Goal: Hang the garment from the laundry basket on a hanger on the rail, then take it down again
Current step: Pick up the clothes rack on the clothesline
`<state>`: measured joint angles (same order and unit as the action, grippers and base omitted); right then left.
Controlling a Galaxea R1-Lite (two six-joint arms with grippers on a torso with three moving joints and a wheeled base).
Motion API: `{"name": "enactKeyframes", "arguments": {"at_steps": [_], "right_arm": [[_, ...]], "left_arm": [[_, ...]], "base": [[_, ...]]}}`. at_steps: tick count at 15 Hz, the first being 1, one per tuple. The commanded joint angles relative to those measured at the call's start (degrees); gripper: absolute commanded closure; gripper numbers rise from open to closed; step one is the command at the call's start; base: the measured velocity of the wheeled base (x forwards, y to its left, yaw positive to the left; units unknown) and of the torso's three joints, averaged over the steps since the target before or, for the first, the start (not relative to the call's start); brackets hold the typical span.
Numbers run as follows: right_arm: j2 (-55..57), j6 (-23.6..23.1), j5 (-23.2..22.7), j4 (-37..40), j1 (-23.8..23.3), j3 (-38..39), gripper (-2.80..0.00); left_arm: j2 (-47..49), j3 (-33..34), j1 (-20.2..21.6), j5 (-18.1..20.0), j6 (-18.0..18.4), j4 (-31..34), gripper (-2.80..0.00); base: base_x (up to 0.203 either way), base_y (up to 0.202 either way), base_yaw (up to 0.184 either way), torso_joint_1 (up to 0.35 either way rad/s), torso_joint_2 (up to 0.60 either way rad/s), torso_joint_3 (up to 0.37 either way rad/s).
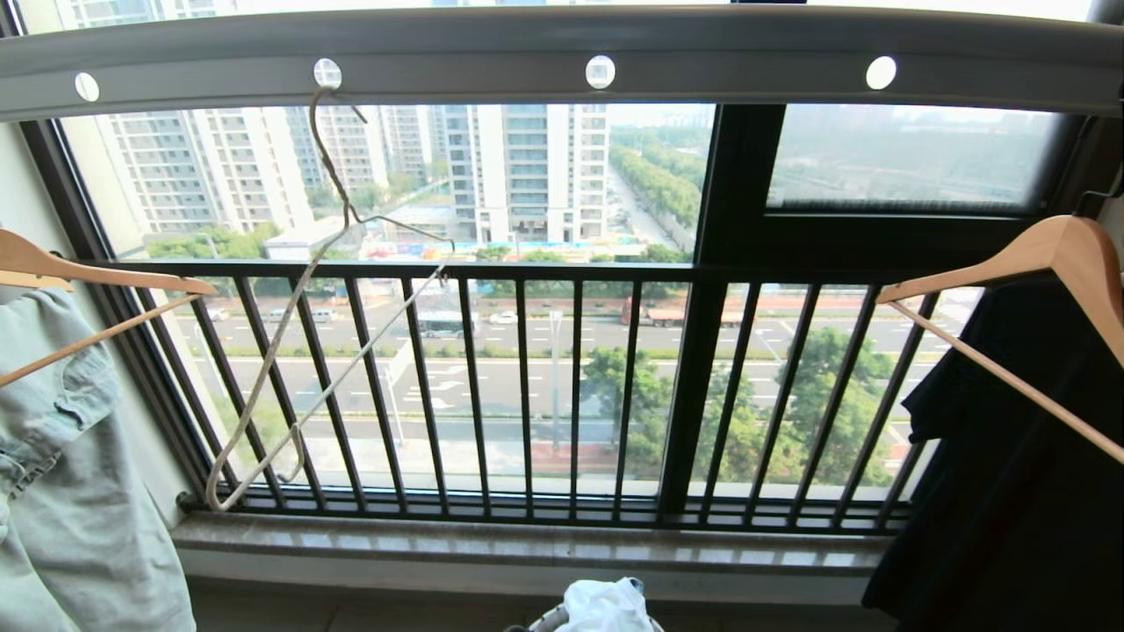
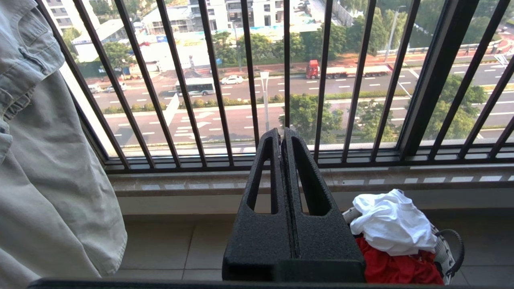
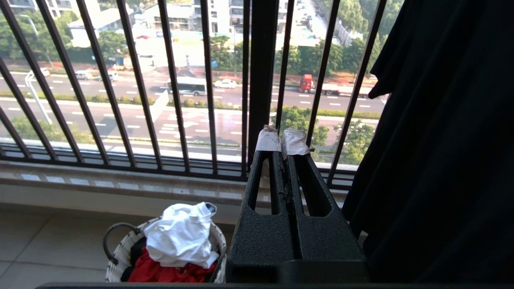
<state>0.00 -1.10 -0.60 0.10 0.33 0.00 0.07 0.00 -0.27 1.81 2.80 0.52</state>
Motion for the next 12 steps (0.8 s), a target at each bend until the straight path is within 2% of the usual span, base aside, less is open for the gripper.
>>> {"name": "enactKeyframes", "arguments": {"at_steps": [1,12], "right_arm": [[-0.09,-0.05,-0.02,-0.01,0.02,0.00,0.00],[-0.09,-0.05,-0.02,-0.01,0.02,0.00,0.00]], "left_arm": [[0.01,0.00,0.00,0.01,0.01,0.00,0.00],[0.01,0.00,0.00,-0.05,-0.26,0.00,0.00]], "base": [[0.000,0.000,0.000,0.000,0.00,0.000],[0.000,0.000,0.000,0.000,0.00,0.000]]}}
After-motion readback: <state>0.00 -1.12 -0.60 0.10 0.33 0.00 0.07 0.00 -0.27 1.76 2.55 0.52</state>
